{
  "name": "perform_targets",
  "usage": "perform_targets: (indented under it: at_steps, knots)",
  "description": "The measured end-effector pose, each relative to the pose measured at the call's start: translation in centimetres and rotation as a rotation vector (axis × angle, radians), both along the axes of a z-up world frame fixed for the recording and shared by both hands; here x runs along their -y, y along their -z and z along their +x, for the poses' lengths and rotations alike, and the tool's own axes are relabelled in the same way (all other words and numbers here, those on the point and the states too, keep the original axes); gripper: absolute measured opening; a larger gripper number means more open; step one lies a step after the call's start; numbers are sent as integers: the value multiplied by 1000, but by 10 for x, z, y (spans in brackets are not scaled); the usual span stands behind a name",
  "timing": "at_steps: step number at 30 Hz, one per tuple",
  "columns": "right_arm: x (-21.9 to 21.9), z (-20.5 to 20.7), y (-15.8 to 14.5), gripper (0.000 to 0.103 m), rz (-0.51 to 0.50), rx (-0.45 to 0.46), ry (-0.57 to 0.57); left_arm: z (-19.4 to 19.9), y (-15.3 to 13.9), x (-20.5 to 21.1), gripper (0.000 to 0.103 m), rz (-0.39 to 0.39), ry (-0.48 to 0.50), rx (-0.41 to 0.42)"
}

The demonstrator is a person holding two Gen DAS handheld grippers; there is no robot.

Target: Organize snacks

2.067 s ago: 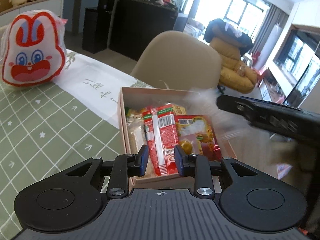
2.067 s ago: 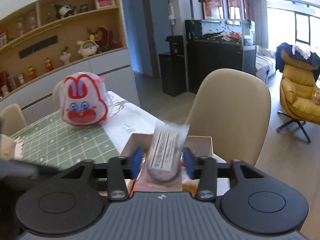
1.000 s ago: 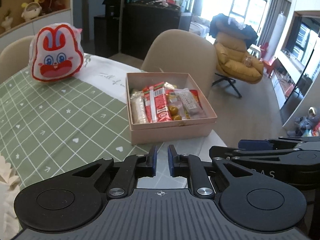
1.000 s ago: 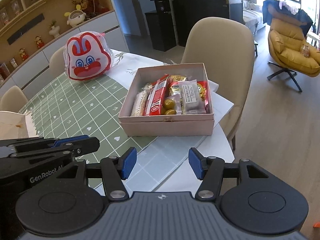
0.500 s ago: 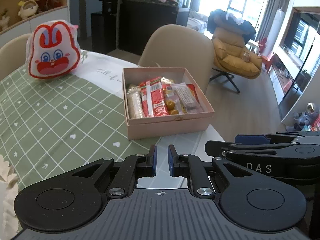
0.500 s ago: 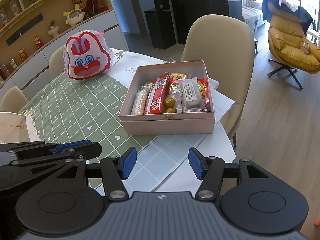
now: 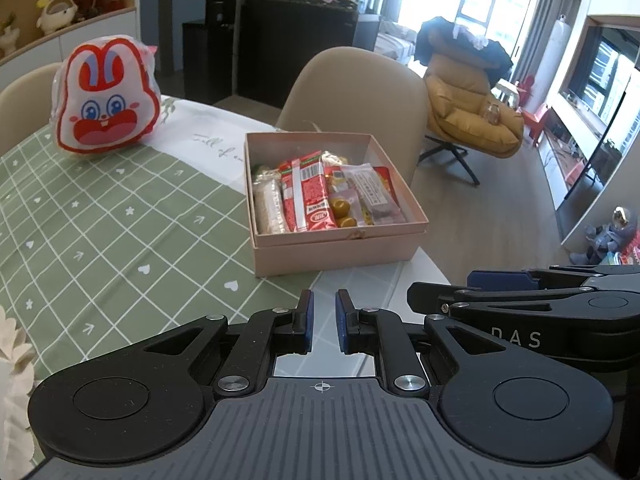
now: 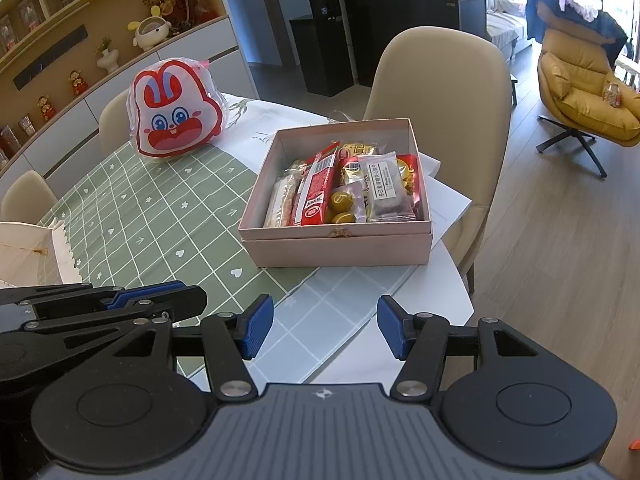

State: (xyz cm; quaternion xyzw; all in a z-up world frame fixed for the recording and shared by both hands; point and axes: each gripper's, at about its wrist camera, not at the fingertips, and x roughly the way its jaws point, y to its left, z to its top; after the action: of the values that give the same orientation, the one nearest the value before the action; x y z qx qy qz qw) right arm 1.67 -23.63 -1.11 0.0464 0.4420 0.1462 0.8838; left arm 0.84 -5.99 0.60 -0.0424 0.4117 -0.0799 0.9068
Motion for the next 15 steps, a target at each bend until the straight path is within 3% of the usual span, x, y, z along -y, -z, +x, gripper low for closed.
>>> perform_targets:
  at_steps: [15]
  knots:
    - [3,1,2,58,3,-3,-1,-2,1,3,16,-5,0,-3]
